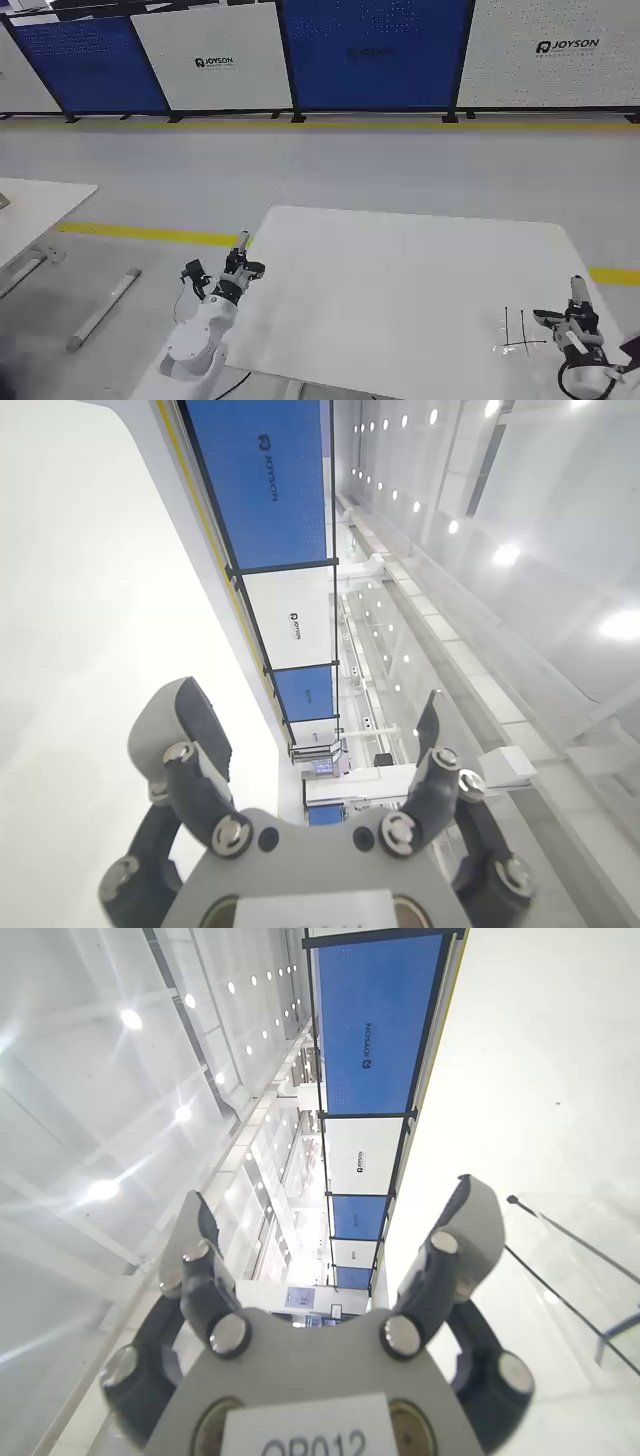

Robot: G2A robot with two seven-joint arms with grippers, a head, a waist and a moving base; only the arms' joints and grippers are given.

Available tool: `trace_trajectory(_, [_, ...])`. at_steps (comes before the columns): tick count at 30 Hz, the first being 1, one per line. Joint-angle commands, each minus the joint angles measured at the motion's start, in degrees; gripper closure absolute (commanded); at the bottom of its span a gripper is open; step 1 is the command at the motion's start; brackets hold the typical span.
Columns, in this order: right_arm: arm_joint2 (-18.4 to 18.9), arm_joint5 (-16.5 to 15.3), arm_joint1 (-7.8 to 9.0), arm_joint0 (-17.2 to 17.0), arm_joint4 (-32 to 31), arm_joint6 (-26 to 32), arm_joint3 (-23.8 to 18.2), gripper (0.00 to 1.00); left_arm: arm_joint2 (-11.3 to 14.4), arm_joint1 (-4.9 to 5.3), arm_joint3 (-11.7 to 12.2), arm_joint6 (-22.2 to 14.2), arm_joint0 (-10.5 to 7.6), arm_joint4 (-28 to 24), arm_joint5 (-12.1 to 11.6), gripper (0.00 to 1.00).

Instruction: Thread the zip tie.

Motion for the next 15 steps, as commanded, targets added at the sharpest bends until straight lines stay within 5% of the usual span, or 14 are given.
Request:
trace_trajectory(1, [0.0,0.0,0.00,0.0,0.0,0.0,0.0,0.00,0.0,0.00,0.0,0.0,0.00,0.0,0.0,0.00])
trace_trajectory(2, [0.0,0.0,0.00,0.0,0.0,0.0,0.0,0.00,0.0,0.00,0.0,0.0,0.00,0.0,0.0,0.22])
trace_trajectory(3, [0.0,0.0,0.00,0.0,0.0,0.0,0.0,0.00,0.0,0.00,0.0,0.0,0.00,0.0,0.0,0.00])
trace_trajectory(4, [0.0,0.0,0.00,0.0,0.0,0.0,0.0,0.00,0.0,0.00,0.0,0.0,0.00,0.0,0.0,0.22])
trace_trajectory(5, [0.0,0.1,0.04,0.0,-0.5,0.5,0.0,0.00,0.0,0.00,0.0,0.0,0.00,0.0,0.0,0.00])
trace_trajectory(15, [9.2,0.4,1.59,-1.7,-0.7,21.8,-1.0,0.00,0.0,0.00,0.0,0.0,0.00,0.0,0.0,0.00])
